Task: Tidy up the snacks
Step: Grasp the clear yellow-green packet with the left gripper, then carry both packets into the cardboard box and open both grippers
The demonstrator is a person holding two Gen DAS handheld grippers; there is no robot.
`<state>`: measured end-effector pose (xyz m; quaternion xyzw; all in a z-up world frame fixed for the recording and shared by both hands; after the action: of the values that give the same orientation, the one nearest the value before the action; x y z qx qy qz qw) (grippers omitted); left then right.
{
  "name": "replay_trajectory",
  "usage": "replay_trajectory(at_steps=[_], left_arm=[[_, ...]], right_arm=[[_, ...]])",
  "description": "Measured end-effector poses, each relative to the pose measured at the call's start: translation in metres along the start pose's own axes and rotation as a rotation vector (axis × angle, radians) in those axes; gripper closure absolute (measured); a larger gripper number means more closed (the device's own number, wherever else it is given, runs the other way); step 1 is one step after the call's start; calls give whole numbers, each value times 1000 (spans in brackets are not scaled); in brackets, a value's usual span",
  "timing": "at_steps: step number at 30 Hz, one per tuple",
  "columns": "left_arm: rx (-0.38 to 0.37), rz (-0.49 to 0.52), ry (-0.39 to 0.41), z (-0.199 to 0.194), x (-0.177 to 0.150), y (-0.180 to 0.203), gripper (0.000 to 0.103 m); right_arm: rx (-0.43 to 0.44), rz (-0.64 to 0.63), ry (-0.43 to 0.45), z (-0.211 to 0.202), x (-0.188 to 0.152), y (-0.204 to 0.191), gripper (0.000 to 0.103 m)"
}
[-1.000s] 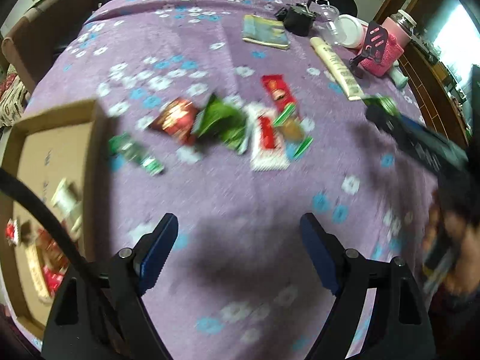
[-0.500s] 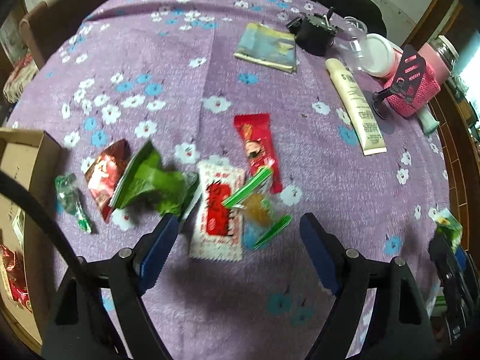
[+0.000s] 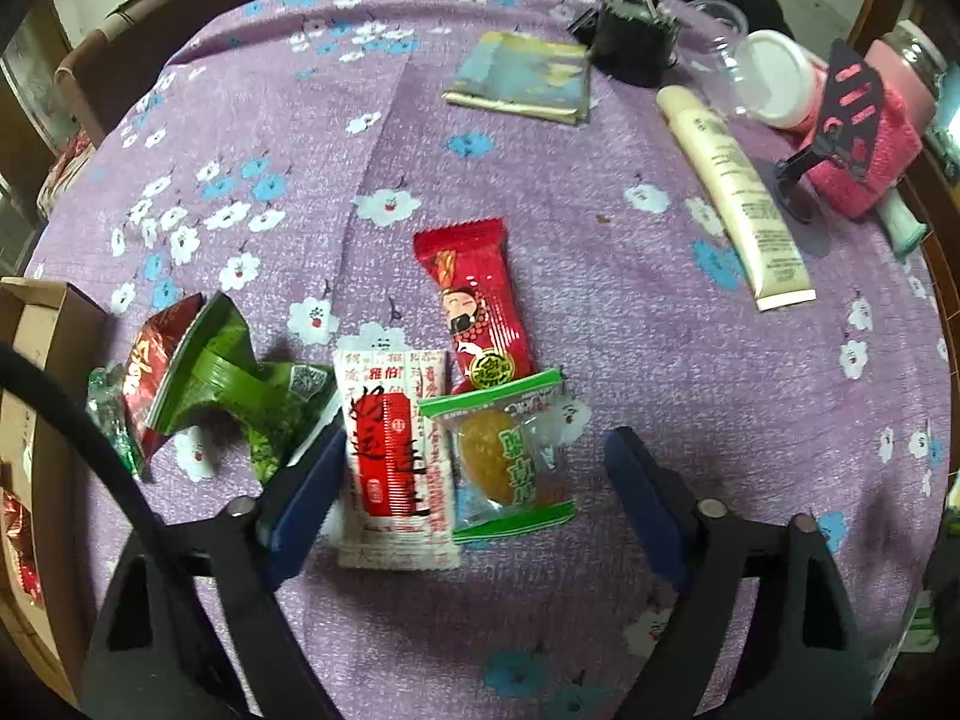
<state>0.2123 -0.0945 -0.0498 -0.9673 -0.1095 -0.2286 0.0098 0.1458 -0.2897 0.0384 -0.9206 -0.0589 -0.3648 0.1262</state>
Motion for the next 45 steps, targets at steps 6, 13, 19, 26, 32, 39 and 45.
replay_trajectory(at_steps=[6,13,19,26,32,39,45], left_arm=[[-24,-13,0,-5,5,-3,67],[-69,-21,24,-7,5,-7,69],[-105,-11,64,-27,-4,-13,78],[-156,3,98,-64,-14,-29,79],[-207,10,125,-101,-27,-56,79],[-171,-14,152,-140,-44,-114,79],[-80,-88,127,-157,-62,-191,79]], right_arm=[[18,10,-1,-1,-3,1,57],[35,2,11,-6,0,-2,57],[46,-23,14,-6,2,-9,57],[76,-71,2,-4,3,-35,57],[110,-138,8,-8,7,-70,57],[184,-240,4,-12,10,-130,57],[302,-379,-26,-14,2,-212,57]])
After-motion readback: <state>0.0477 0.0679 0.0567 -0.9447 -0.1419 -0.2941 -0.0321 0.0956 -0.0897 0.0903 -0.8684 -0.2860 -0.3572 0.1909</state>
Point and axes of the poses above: each gripper's, at about its wrist camera, not at the fingertips, and z roughly the way its jaws point, y to its right, x to its top, the point moved 4 cm from there along z, roughly the way its jaws point, and after that the axes turned 3 degrees about y, right-handed, at the moved point
